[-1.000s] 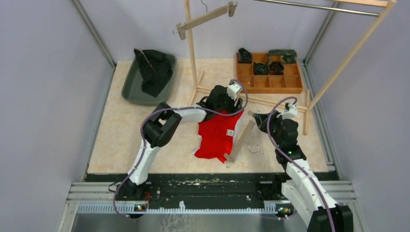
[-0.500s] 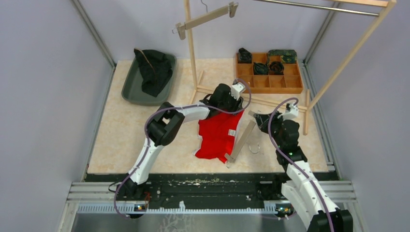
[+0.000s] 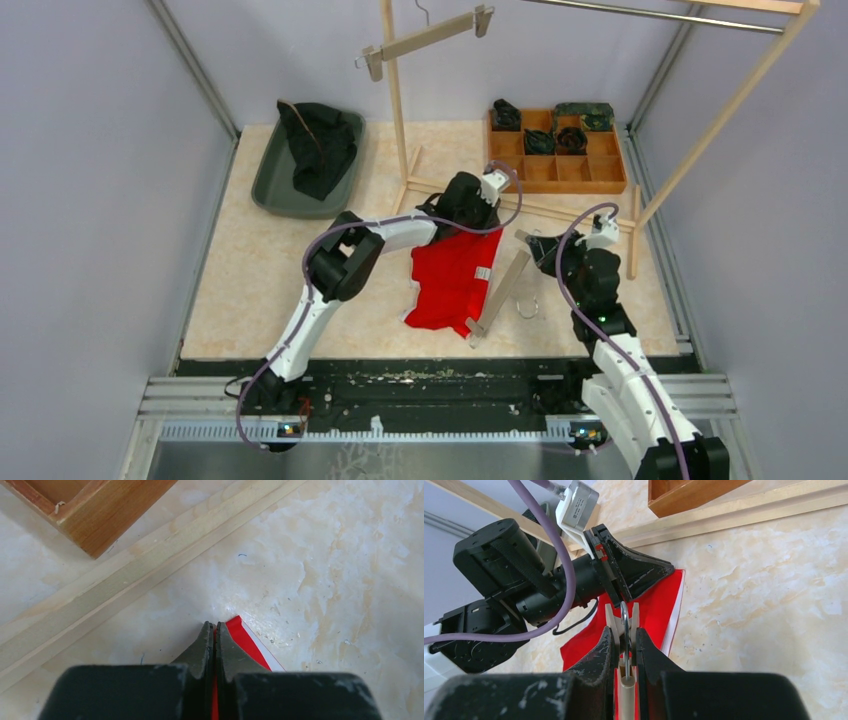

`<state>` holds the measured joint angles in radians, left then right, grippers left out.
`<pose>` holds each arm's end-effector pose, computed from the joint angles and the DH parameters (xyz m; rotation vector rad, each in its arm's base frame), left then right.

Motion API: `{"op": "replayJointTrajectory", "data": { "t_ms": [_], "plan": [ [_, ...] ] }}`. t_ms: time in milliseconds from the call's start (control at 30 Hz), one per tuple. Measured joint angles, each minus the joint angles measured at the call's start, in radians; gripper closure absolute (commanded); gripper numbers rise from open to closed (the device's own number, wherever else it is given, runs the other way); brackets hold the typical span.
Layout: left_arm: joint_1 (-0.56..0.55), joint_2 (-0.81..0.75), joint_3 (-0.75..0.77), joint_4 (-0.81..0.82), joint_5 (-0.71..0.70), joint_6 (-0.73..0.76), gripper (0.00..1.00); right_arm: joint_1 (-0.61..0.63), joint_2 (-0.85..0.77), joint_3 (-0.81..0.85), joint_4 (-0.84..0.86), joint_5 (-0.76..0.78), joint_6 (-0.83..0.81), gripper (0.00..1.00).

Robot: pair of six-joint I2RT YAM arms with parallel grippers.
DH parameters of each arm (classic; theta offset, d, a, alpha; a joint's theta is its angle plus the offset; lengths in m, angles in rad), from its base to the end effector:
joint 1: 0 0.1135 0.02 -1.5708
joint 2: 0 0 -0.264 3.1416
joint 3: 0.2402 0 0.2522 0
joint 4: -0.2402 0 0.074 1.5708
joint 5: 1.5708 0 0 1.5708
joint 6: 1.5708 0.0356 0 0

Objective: Clip the underwear to the hanger
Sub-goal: Clamp the underwear onto the hanger.

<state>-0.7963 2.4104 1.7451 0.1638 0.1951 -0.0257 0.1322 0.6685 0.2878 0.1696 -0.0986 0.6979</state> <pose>0.3740 -0.3921 0.1334 0.9172 1.9322 -0.6968 0.1676 0.0258 0.2189 0.4410 1.7791 0.6797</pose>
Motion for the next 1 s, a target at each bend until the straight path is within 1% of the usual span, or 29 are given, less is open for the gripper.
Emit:
{"op": "replayJointTrajectory", "data": {
  "t_ms": [100,300,567,767,1000],
  "plan": [
    [0.000,-0.024,-0.047,0.031,-0.028,-0.008,1.00,-0.001,0.002,0.000,0.001,0.000,-0.001,1.00],
    [0.000,-0.145,-0.220,0.068,-0.105,-0.028,1.00,-0.008,0.024,0.000,0.003,-0.008,-0.003,1.00],
    [0.002,-0.264,-0.325,0.128,-0.214,-0.043,1.00,-0.011,0.038,0.000,0.019,-0.024,-0.005,1.00],
    [0.014,-0.372,-0.469,0.215,-0.263,-0.064,1.00,-0.013,0.124,0.000,0.098,-0.077,-0.010,1.00],
    [0.029,-0.463,-0.556,0.317,-0.251,-0.079,1.00,-0.016,0.225,0.000,0.207,-0.162,-0.022,1.00]
  ]
}}
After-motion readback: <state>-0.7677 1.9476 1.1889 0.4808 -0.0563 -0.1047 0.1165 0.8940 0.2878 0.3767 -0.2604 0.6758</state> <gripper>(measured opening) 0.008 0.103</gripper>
